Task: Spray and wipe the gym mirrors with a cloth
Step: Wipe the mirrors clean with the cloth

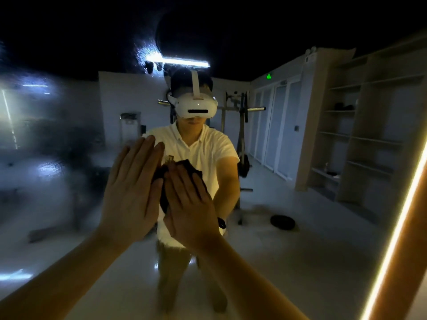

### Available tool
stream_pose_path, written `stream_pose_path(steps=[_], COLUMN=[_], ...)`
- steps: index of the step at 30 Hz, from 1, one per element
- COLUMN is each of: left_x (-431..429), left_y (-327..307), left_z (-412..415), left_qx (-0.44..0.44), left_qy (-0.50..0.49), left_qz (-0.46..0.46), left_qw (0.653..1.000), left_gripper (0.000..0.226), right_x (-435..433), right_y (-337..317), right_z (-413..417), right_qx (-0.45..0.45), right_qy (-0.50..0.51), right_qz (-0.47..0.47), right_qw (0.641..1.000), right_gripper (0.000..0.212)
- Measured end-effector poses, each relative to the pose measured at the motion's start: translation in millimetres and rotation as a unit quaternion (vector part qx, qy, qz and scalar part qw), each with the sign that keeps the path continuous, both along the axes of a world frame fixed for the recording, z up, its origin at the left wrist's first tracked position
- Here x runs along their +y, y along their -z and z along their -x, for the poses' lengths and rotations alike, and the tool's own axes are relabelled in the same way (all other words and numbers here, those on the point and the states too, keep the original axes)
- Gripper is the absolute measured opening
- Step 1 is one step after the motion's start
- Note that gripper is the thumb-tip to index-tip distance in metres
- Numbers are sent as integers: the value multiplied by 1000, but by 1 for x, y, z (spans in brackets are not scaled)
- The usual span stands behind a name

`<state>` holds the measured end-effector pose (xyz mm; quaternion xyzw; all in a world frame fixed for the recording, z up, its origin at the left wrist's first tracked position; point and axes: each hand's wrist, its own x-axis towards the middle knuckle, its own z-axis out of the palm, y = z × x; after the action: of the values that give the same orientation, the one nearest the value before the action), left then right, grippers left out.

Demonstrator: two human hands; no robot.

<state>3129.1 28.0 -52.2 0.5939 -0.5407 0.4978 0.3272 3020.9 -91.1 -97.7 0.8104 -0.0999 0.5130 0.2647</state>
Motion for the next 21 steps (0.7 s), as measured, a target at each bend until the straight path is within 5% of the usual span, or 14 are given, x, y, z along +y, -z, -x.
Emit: stream_pose_path(steps=[5,8,12,16,21], left_x=[12,4,-10,-22,-34], left_y=[40,60,76,82,89], left_z=[9,13,6,0,-7], left_qx=[1,-9,8,5,-8], left_qy=[-31,-51,-95,-128,-128], left_qz=[5,1,-24,-10,27], left_qw=[1000,999,995,992,991], left_gripper=[68,76,89,92,93], right_x=[-43,-78,-123,-135,-98], right_y=[16,18,28,49,68], right_z=[50,97,159,178,119], right_qx=[58,23,-108,-273,-311], right_qy=[34,71,125,153,103], right_qz=[71,13,-143,-287,-270], right_qw=[995,997,976,905,905], right_gripper=[66,64,68,71,67])
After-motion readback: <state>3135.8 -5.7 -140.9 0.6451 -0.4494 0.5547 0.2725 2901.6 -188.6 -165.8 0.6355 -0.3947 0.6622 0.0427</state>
